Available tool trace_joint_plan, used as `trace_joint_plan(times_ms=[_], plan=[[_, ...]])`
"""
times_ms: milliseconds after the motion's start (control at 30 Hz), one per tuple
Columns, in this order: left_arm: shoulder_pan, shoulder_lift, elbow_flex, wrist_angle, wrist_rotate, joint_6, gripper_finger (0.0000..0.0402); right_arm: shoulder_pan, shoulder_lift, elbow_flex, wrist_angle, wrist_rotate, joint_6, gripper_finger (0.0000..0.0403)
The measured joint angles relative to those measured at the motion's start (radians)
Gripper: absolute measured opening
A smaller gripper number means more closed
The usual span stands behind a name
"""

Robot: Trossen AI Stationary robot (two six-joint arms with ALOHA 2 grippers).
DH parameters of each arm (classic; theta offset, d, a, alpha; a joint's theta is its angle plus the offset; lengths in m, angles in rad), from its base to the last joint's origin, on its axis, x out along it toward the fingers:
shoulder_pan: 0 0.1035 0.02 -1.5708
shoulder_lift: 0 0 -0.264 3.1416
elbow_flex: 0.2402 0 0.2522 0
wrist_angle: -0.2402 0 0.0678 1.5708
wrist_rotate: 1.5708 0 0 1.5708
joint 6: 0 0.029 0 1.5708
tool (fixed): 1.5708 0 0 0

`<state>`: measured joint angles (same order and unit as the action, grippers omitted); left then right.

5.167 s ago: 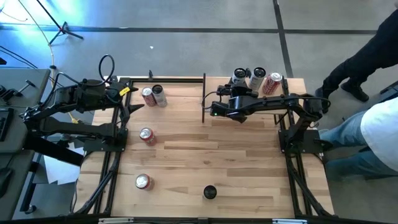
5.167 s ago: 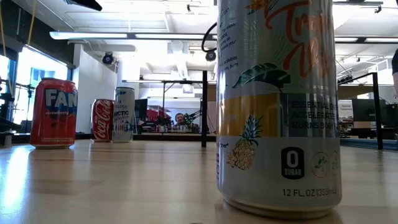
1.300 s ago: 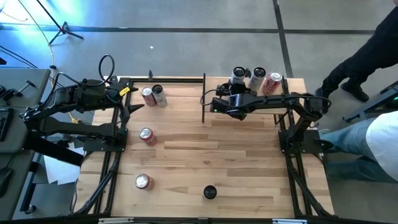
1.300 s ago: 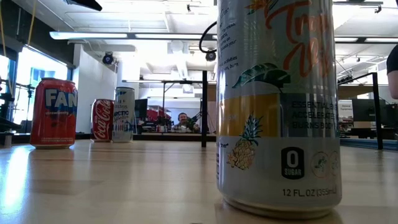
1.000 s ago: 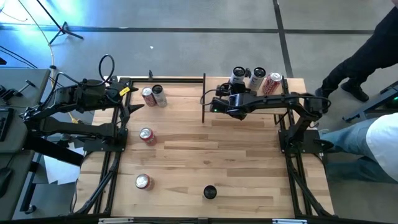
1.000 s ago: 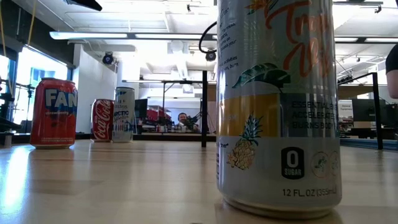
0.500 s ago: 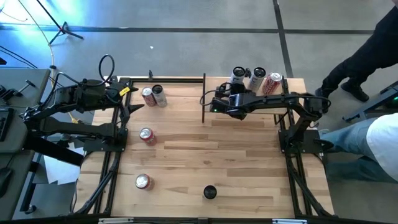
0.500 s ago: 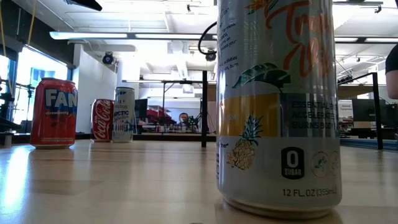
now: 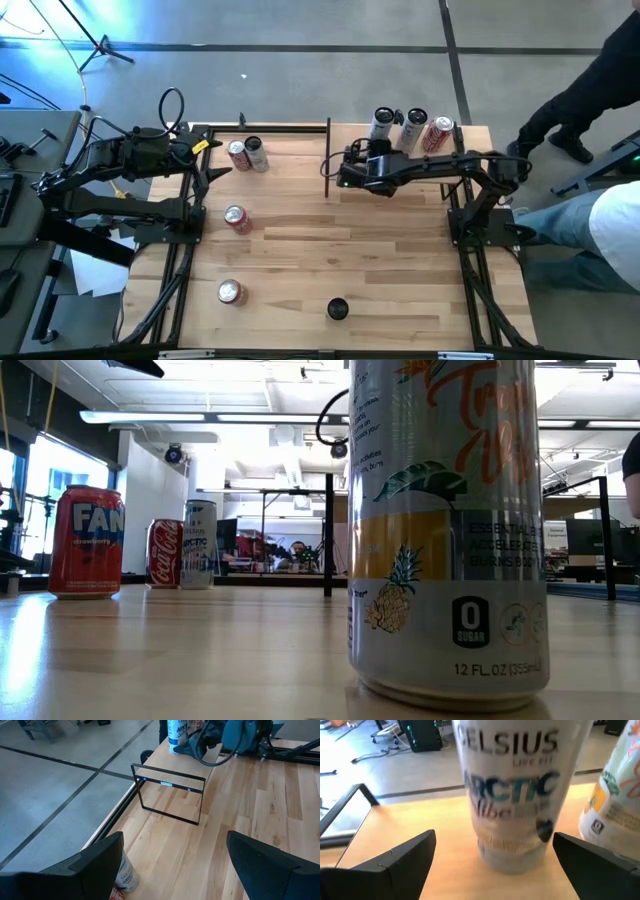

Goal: Place canned beverage on shelf
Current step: Put the white soda can on the shelf, then move the shelf to the top right of the table

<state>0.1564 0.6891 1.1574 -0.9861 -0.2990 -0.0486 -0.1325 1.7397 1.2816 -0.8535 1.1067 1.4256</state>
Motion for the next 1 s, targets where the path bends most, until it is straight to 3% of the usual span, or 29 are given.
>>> trace_joint_plan(times_ms=[433, 700, 900, 1000], plan=[[0.0, 0.0, 0.0, 0.0, 0.0, 0.0, 0.0335, 0.134, 0.0, 0.0, -0.19, -0.118, 0.26, 0.0386], [0.0, 0.0, 0.0, 0.0, 0.0, 0.0, 0.0335, 0.3, -0.004, 0.008, -0.325, -0.188, 0.436, 0.0356], [0.0, 0.0, 0.0, 0.0, 0.0, 0.0, 0.0335, 0.475, 0.002, 0.085, -0.495, -0.421, 0.582, 0.0333], [0.0, 0.0, 0.0, 0.0, 0.0, 0.0, 0.0335, 0.528, 0.0, 0.098, -0.594, -0.297, 0.64, 0.0322]])
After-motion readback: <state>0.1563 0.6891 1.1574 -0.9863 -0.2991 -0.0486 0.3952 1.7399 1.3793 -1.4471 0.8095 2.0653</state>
